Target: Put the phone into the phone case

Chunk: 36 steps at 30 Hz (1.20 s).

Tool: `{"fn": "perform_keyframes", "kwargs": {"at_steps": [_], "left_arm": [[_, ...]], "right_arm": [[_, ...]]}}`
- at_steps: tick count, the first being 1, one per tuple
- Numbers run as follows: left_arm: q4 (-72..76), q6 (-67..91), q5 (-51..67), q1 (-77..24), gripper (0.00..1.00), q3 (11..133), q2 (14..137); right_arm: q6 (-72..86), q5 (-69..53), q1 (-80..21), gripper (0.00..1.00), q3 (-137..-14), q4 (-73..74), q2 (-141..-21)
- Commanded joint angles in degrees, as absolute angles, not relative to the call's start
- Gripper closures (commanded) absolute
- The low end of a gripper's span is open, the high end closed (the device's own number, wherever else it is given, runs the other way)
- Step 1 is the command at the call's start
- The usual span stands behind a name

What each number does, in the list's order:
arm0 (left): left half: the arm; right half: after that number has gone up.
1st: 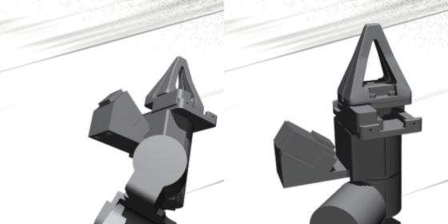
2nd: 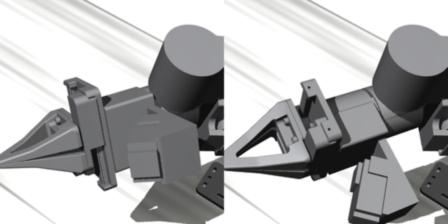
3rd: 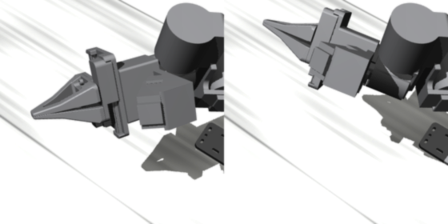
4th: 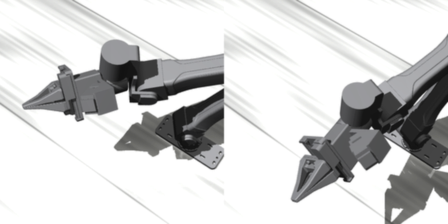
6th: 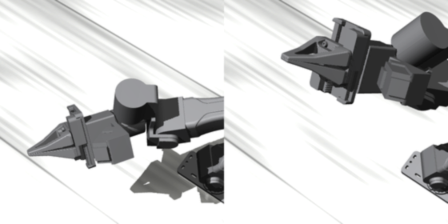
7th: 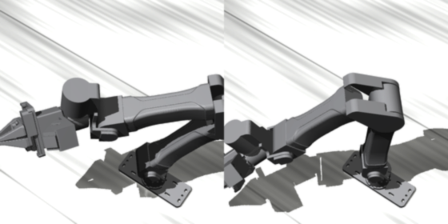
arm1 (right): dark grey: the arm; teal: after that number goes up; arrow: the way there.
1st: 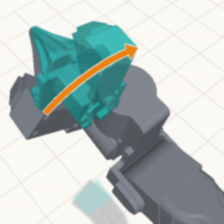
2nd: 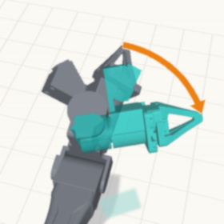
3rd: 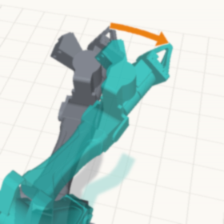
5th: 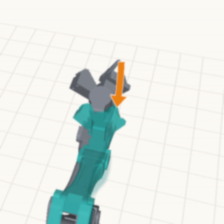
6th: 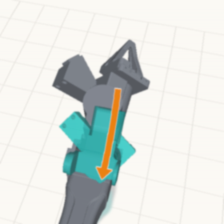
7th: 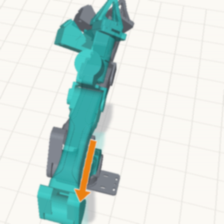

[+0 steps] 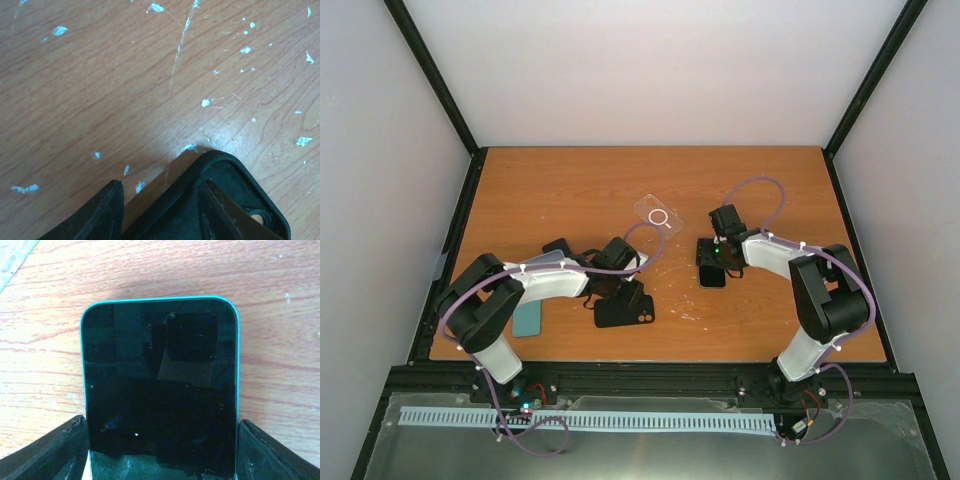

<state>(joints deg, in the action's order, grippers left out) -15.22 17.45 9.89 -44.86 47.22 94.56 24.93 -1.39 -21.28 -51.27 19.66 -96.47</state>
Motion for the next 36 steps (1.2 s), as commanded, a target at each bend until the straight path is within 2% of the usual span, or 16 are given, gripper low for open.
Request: {"fn": "perform_keyframes", "kwargs": {"at_steps": [1,3,7,13,21,30,36], "left_arm": [[-15.0,15.6,9.5,-45.8,0.61,47.9,95.4],[-15.0,15.6,8.8,-46.1,0.67,48.0,95.7],[-16.3,17.5,3.7,-46.4,0.85,49.2,96.5],[-17.0,19.9,3.5,-46.4,0.99,50.0,95.2],[-17.7,29.1,0.7,-46.4,1.00,50.9,93.3],[-21.7,45.0,-3.4,-45.2,1.00,51.3,93.8],[-18.4,50.2,-0.8,-42.7,1.00,46.3,89.0]], "right_arm": [[26.5,-4.8,-21.0,0.50,-50.0,21.6,-97.0],[26.7,-4.9,-21.0,0.51,-50.0,21.6,-96.7],[27.2,-4.8,-21.0,0.51,-49.5,21.1,-96.8],[26.8,-4.8,-21.1,0.50,-47.9,20.1,-97.2],[24.3,-4.5,-22.0,0.40,-49.8,22.7,-92.6],[21.9,0.0,-27.2,0.11,-54.9,25.1,-96.2],[19.8,2.1,-27.9,0.10,-58.7,26.1,-100.0]]}}
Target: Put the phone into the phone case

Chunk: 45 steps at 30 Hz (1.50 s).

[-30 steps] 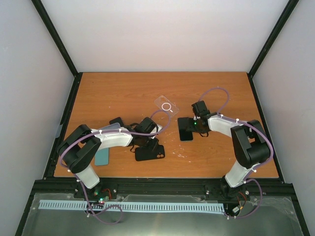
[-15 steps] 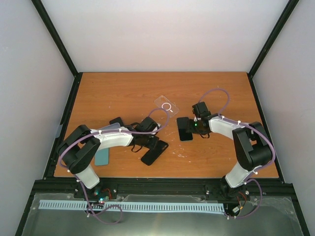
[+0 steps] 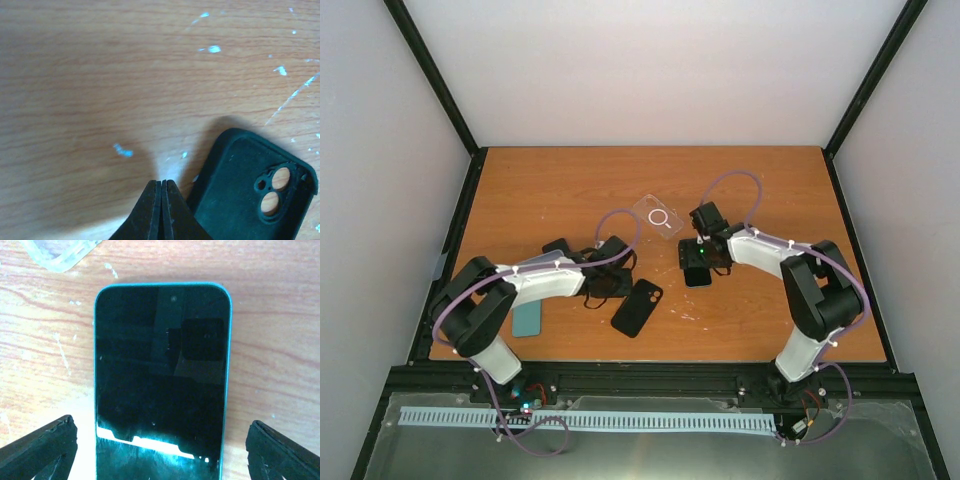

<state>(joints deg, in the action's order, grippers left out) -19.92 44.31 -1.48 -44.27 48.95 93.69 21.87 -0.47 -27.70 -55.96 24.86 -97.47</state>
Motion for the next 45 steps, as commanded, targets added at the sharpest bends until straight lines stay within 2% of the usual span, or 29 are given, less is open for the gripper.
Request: {"fn": "perform_keyframes", "kwargs": {"at_steps": [1,2,10,12,16,23,28,39,45], "left_arm": [[-17.5,50.7,-0.1,-42.5,1.00,45.3,87.6],[-16.8,51.0,0.3,-42.4,0.97,44.6,86.3],[-12.2,50.2,6.8,-40.8,0.49,36.5,81.3],[-11.2,49.8,8.9,-40.9,0.43,35.5,81.3],[-9.7,49.2,13.1,-41.0,0.40,33.8,81.4],[-4.0,51.4,18.5,-44.6,0.40,32.2,81.9],[0.9,54.4,22.0,-46.8,0.40,31.4,82.5],[15.1,60.8,27.7,-47.0,0.38,25.8,80.4],[10.7,60.5,22.4,-45.6,0.23,24.8,75.2]], "right_arm": [[19.5,2.0,-28.1,0.10,-59.2,26.2,-100.6],[19.3,1.9,-28.1,0.11,-59.5,26.3,-101.2],[19.3,2.9,-28.6,0.15,-60.0,26.5,-104.8],[19.3,3.2,-28.7,0.16,-59.9,26.5,-105.1],[19.7,4.6,-29.6,0.19,-59.7,27.2,-105.5],[20.7,5.0,-31.2,0.13,-60.2,28.1,-104.8],[21.5,7.0,-31.2,0.14,-60.7,29.6,-106.4],[22.9,7.2,-31.2,0.32,-56.8,28.4,-104.4],[24.8,4.7,-31.3,0.37,-54.2,28.9,-99.4]]}}
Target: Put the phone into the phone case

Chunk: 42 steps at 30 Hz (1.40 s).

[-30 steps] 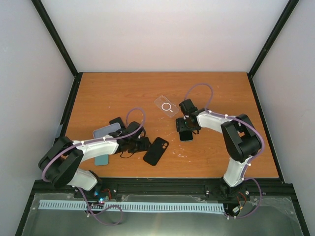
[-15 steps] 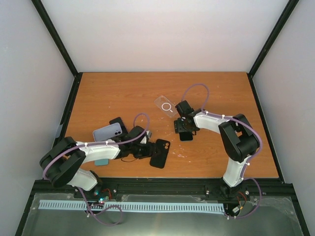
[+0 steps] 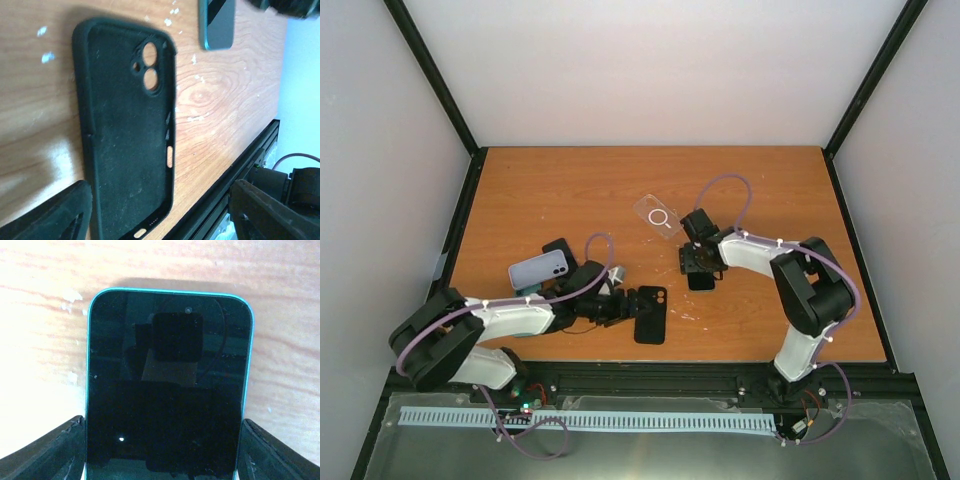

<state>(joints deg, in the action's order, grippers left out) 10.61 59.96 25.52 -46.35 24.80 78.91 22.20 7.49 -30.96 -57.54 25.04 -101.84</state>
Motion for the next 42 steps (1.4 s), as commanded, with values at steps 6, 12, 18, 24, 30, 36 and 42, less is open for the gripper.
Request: {"fn": "perform_keyframes", "kwargs": {"at_steps": [6,12,18,24,30,36,42], "left_arm": [[2.8,57.0,20.9,-38.9,0.01,25.1,70.0],[-1.6,54.3,21.8,-32.5,0.01,25.2,65.3],[-1.3,53.4,25.8,-27.0,0.01,23.1,59.9],[-3.5,53.3,25.5,-26.2,0.01,21.8,56.7],[-1.6,55.4,26.8,-26.2,0.01,18.1,54.1],[-2.9,54.6,26.1,-26.2,0.01,17.9,53.6],[-2.3,54.1,26.5,-26.2,0.02,18.5,55.5]], "right_arm": [[28.8,-0.6,-32.6,0.40,-49.9,28.7,-90.2],[36.5,-5.9,-36.0,0.43,-46.9,28.2,-79.3],[47.5,-11.6,-42.7,0.44,-43.9,20.3,-75.1],[56.4,-10.5,-50.4,0.44,-44.1,13.1,-78.4],[59.2,-9.2,-53.9,0.44,-45.5,10.8,-86.0],[61.5,-7.8,-54.4,0.44,-44.5,9.9,-89.4],[62.2,-5.2,-54.8,0.43,-44.1,10.1,-91.0]]}}
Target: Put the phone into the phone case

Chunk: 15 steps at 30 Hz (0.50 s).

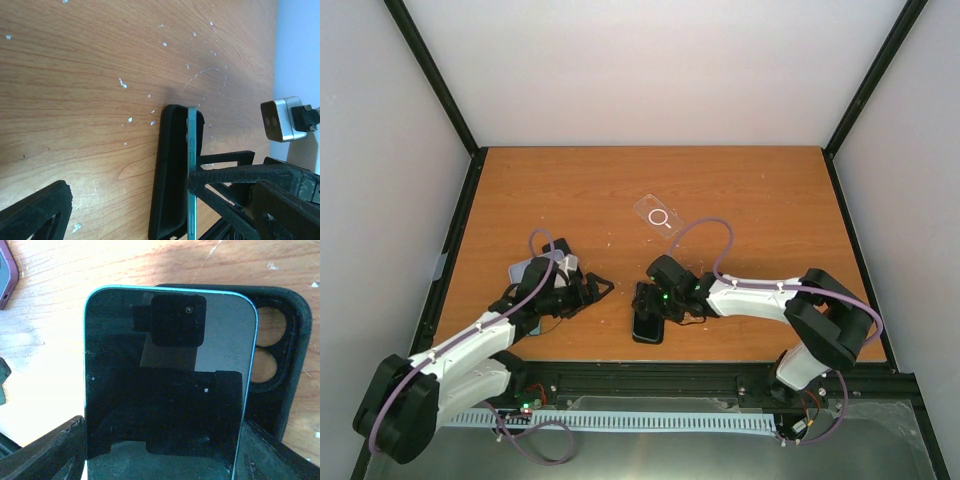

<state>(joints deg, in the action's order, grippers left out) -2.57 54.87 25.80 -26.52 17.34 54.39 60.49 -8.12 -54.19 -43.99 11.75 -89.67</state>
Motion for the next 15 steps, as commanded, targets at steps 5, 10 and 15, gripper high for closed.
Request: {"fn": "perform_keyframes", "kwargs": {"at_steps": [5,10,15], "left_arm": [[-2.0,53.2,27.0,-26.2,0.05,19.0,57.2],[-1.1,53.0,27.2,-26.3,0.08,18.7,58.0],[-0.4,52.8,27.7,-26.3,0.11,18.6,59.1]], "right_arm": [[61.4,-3.3,-54.8,0.42,-44.5,12.1,-91.5],[62.1,-3.2,-55.0,0.30,-44.6,13.5,-90.3],[61.5,-3.1,-55.1,0.17,-45.0,15.1,-88.2]]}}
